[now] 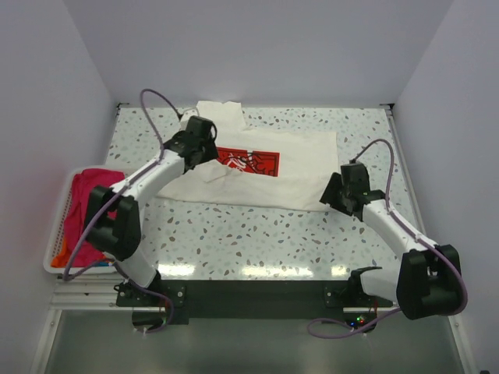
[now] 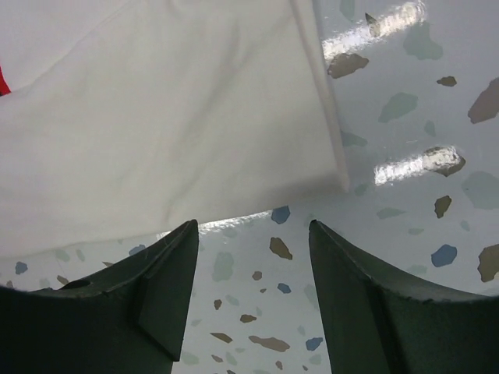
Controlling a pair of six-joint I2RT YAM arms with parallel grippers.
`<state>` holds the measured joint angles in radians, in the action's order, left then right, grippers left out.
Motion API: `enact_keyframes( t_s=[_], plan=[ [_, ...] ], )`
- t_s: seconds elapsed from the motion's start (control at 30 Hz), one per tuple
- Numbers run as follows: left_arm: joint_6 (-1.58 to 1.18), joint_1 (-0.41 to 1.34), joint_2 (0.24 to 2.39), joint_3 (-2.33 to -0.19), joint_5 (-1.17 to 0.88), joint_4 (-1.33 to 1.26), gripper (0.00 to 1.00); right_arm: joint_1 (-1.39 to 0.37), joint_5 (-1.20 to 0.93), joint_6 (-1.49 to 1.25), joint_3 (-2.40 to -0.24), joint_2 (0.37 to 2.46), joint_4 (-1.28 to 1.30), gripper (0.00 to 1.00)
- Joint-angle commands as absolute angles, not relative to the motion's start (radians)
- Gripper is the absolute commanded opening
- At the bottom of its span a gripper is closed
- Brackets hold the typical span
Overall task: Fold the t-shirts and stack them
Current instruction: Fold the tshirt
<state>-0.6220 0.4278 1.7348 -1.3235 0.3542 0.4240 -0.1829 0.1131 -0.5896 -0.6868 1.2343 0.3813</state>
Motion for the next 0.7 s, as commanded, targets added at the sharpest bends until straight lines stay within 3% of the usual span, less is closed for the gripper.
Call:
enact_keyframes(
  t_s=[0.0,0.23,0.67],
  plan=[
    [-0.778,0.365,1.562,-1.192,0.46,0.5,0.64,-0.138,0.089,-0.641,-0.64,1.19,0.393,0.62],
    [-0.87,0.203,1.417,-0.863,0.387,0.442,0.62,-0.114,0.084,-0.693,-0.597,1.178,0.37,0.62],
    [-0.911,0.091,1.479,-0.778,0.345,0.324,0.63,-0.1,0.101,-0.733,-0.591,1.318,0.255,0.57]
  ],
)
